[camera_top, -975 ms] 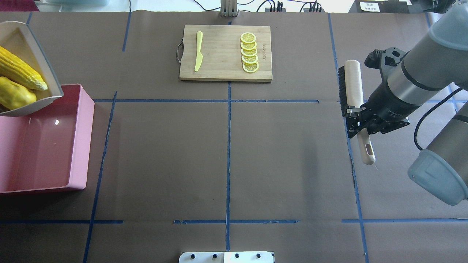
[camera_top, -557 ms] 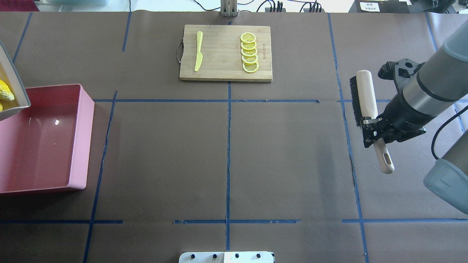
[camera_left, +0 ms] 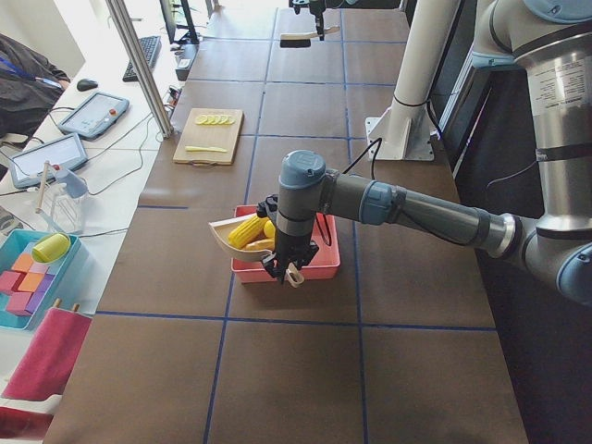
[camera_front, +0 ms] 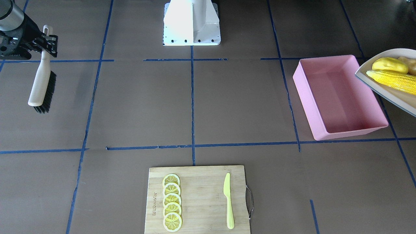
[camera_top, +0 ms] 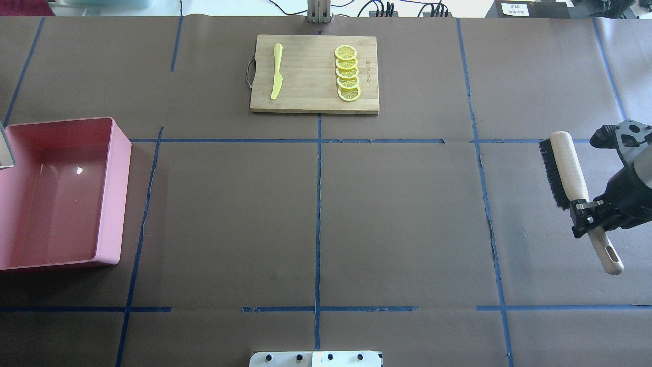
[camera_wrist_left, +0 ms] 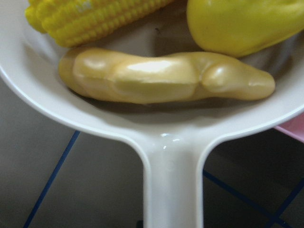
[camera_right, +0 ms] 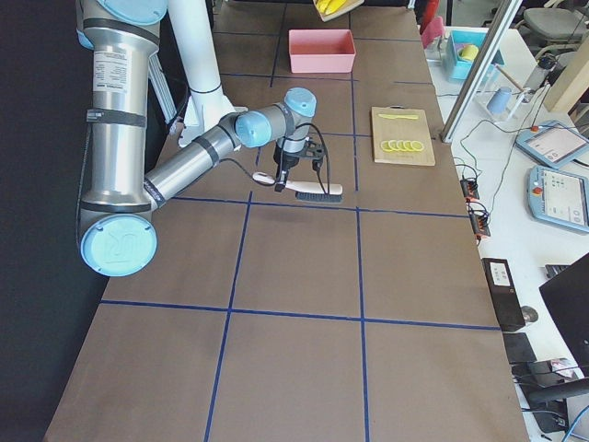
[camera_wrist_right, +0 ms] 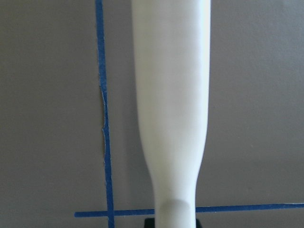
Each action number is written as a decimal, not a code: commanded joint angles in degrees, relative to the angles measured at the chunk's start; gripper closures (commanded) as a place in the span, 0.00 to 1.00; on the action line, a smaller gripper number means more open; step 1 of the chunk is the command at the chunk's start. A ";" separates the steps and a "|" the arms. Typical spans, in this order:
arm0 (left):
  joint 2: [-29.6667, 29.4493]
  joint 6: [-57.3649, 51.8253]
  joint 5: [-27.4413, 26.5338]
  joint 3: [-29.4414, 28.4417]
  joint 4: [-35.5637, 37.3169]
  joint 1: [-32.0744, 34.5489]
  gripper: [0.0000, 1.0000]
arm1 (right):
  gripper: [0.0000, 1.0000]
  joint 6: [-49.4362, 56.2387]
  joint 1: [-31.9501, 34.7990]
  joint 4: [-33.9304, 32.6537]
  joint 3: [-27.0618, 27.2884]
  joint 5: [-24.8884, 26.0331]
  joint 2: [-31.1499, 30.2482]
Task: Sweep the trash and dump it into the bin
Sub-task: 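Tilt the dustpan over the pink bin with the left gripper to dump the food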
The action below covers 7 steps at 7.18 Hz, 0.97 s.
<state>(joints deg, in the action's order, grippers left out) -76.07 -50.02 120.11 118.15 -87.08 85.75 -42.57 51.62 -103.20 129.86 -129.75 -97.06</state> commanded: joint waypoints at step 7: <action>0.31 -3.24 -23.83 6.11 1.47 -9.36 1.00 | 0.98 2.03 0.23 3.70 -2.85 -2.17 -4.54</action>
<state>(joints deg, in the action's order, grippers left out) -76.02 -53.16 100.11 122.53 -86.55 78.15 -41.85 51.84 -99.52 127.65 -130.96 -101.26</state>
